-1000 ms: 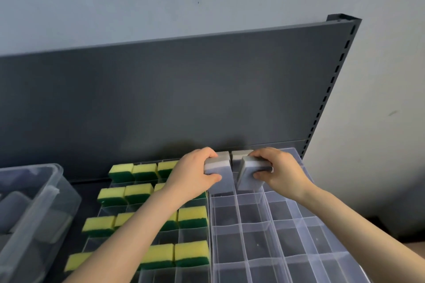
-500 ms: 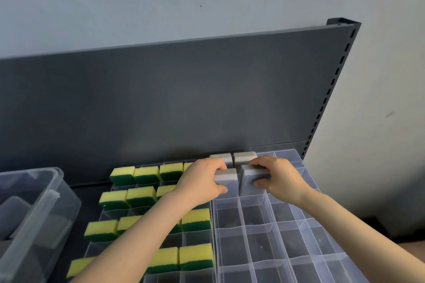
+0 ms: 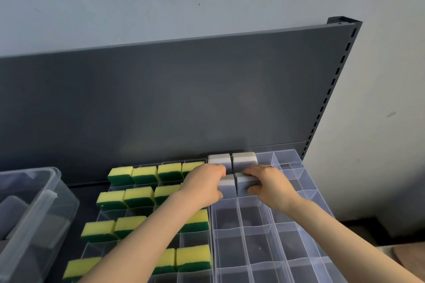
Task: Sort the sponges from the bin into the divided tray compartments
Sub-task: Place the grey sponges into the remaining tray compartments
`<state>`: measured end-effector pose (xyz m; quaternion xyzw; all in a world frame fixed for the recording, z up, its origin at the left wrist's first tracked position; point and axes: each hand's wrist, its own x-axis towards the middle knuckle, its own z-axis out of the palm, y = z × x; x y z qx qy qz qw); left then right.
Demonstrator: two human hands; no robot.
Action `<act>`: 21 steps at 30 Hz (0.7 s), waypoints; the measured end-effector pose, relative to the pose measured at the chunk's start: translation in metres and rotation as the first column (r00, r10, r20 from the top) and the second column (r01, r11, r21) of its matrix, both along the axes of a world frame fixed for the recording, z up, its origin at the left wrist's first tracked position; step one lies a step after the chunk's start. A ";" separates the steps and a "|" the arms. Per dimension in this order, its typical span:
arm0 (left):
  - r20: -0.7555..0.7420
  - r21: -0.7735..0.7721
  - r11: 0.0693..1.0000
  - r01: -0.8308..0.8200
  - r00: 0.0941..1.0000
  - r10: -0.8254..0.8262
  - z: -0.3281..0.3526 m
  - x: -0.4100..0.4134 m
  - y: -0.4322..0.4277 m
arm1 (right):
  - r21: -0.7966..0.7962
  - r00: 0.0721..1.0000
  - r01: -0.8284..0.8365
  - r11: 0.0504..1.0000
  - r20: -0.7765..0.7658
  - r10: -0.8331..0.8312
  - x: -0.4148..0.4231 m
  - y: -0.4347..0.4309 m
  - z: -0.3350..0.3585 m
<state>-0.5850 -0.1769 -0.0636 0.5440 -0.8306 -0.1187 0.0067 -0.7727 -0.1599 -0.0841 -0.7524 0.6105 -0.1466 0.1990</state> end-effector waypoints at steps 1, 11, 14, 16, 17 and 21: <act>0.006 -0.005 1.000 -0.001 1.000 0.001 0.000 -0.001 0.000 | -0.001 1.000 -0.001 1.000 -0.003 0.001 -0.001 0.000 0.000; 0.020 -0.055 0.997 -0.049 0.999 0.050 0.002 -0.006 0.010 | 0.001 0.999 -0.039 0.999 0.002 0.039 -0.007 0.003 0.001; 0.019 -0.065 0.997 -0.047 0.999 0.049 0.003 -0.007 0.014 | 0.000 0.998 -0.063 0.998 0.010 0.063 -0.012 0.002 0.004; 0.009 -0.074 0.996 -0.052 0.999 0.053 0.006 -0.008 0.016 | -0.001 0.997 -0.079 0.997 0.023 0.079 -0.016 0.003 0.007; 0.003 -0.088 0.994 -0.061 0.998 0.062 0.008 -0.008 0.017 | -0.002 0.996 -0.081 0.997 0.032 0.081 -0.018 0.003 0.010; -0.027 -0.190 0.971 -0.145 0.989 0.142 0.019 -0.006 0.023 | -0.086 0.994 -0.071 0.994 0.078 0.078 -0.024 0.004 0.021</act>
